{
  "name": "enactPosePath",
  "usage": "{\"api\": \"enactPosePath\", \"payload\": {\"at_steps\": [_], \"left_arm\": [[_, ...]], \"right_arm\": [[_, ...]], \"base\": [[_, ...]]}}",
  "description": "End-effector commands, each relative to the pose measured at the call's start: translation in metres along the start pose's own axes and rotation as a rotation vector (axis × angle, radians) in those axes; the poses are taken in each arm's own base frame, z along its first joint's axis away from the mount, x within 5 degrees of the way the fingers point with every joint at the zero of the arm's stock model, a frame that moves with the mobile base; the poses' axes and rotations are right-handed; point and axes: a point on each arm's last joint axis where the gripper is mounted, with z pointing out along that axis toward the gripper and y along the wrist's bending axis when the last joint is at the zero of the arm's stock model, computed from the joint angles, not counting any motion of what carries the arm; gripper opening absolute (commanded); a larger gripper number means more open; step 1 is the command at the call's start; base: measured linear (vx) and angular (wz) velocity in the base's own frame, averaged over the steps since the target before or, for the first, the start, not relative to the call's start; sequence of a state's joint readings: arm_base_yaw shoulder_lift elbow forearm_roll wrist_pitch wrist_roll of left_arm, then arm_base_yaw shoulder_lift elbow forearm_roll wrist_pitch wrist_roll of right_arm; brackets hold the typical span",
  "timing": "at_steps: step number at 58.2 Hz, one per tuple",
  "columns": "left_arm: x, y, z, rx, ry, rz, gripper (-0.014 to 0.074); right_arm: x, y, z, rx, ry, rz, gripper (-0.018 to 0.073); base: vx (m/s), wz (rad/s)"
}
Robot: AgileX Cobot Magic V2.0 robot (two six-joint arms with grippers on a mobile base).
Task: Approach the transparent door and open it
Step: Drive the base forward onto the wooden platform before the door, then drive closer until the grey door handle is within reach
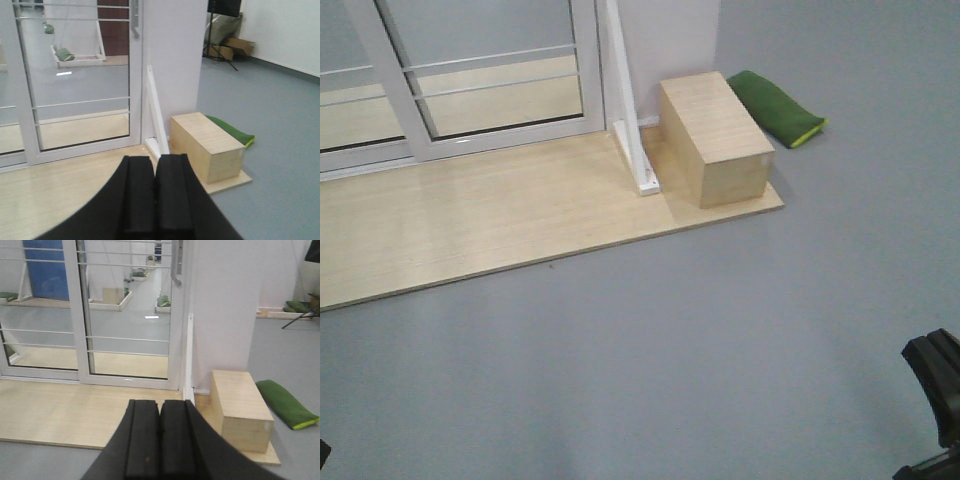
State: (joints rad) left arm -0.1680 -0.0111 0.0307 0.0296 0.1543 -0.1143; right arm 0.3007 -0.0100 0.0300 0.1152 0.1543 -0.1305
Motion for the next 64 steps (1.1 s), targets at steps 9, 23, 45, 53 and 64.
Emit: {"api": "enactPosePath", "payload": {"at_steps": [9,23,45,53,64], "left_arm": [[-0.0039,-0.0009,-0.0006,0.016,-0.084,-0.01,-0.0006],[-0.0039,-0.0009,-0.0006,0.016,-0.084,-0.01,-0.0006],[-0.0039,-0.0009,-0.0006,0.016,-0.084,-0.01,-0.0006],[-0.0039,-0.0009,-0.0006,0.016,-0.084,-0.01,-0.0006],[-0.0039,-0.0009,-0.0006,0.016,-0.084,-0.01,-0.0006]], "right_arm": [[-0.0068,-0.0011,-0.001,0.014,-0.092,-0.011,-0.0005],[-0.0068,-0.0011,-0.001,0.014,-0.092,-0.011,-0.0005],[-0.0068,-0.0011,-0.001,0.014,-0.092,-0.011,-0.0005],[-0.0068,-0.0011,-0.001,0.014,-0.092,-0.011,-0.0005],[-0.0068,-0.0011,-0.001,0.014,-0.092,-0.011,-0.0005]], "base": [[0.52,0.54],[0.53,0.53],[0.54,0.24],[0.53,0.01],[0.5,-0.06]]}}
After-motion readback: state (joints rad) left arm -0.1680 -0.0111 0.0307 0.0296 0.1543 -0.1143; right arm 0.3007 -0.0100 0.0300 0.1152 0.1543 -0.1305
